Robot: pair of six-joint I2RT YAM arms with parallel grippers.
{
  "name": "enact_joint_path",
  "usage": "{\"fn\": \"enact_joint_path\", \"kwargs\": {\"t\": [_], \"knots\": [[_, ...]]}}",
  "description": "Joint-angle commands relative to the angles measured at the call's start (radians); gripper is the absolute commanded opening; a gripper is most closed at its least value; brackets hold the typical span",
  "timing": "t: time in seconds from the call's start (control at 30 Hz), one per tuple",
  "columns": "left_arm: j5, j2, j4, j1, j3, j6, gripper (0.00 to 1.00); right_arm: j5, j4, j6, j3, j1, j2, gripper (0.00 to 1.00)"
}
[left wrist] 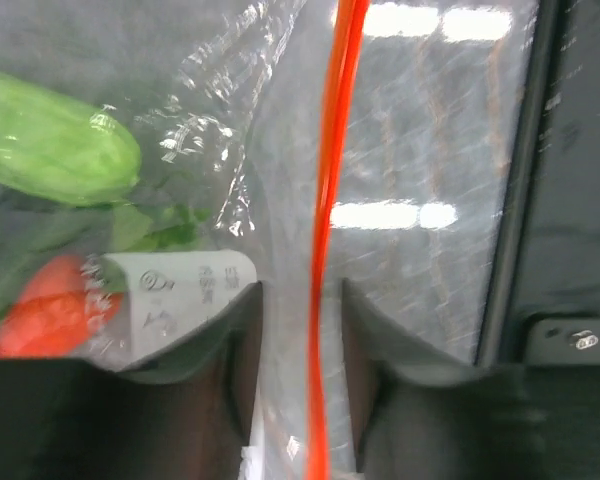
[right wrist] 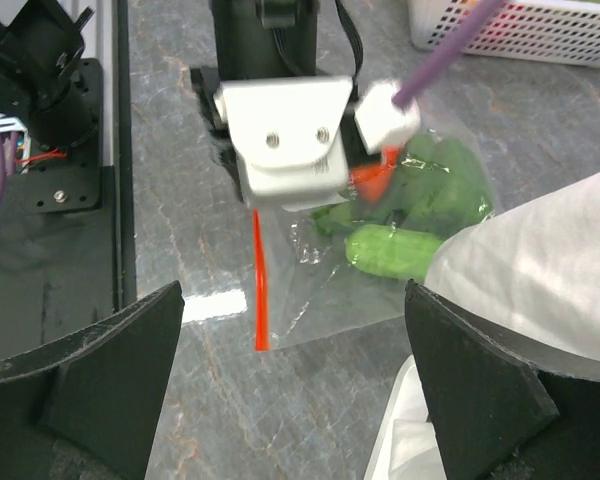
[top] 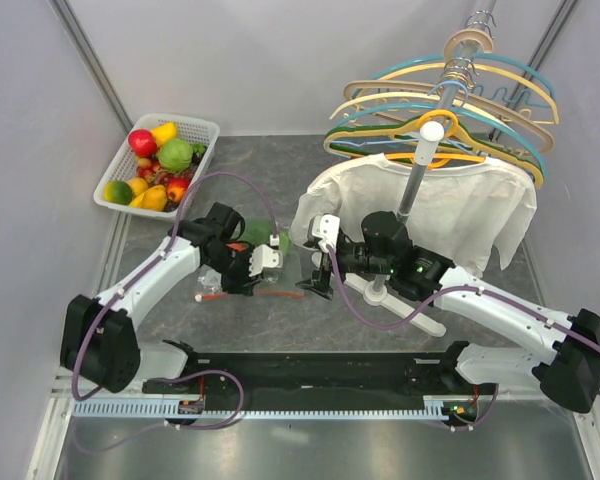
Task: Place the food in the zip-top bag and seal the zipper
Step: Place the zipper food storage bag at the center of the board, then reset both arms
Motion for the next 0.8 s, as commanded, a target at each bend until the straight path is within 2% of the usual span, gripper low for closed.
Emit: {"fn": "enact_joint_path", "kwargs": {"t": [0.0, 0.03, 0.1, 0.13, 0.3, 0.43, 0.53, 0.63, 0.77], "knots": [[0.132, -0.121, -0.092, -0.005, 0.002, -0.040, 0.57, -0.076, -0.042, -0.012, 0.039, 0.000, -0.055, 0.98], [0.155, -0.165, -0.107, -0.003, 0.024, -0.064, 0.79, -0.091, -0.052, -0.025, 0.039, 0.000, -0.064, 0.98], [0.142, -0.204, -0.109, -0.003, 0.060, -0.132, 0.99, -0.114, -0.092, -0.052, 0.047, 0.005, -0.085, 0.98], [0.128, -0.226, -0.101, -0.003, 0.113, -0.229, 1.00, -0.116, -0.108, -0.062, 0.051, 0.006, -0.093, 0.98], [0.042, -0.211, -0.156, 0.001, 0.346, -0.533, 1.00, -0.129, -0.218, -0.101, 0.103, 0.025, -0.110, 0.98], [-0.018, -0.242, -0.141, 0.017, 0.474, -0.685, 1.00, -0.085, -0.258, -0.151, 0.108, 0.058, -0.173, 0.98], [-0.047, -0.274, -0.123, 0.095, 0.493, -0.738, 1.00, -0.055, -0.296, -0.178, 0.122, 0.080, -0.203, 0.98], [-0.137, -0.317, -0.101, 0.104, 0.470, -0.752, 1.00, -0.024, -0.322, -0.186, 0.128, 0.088, -0.228, 0.98], [-0.160, -0.362, -0.089, 0.124, 0.439, -0.756, 1.00, -0.008, -0.361, -0.204, 0.145, 0.086, -0.249, 0.98]]}}
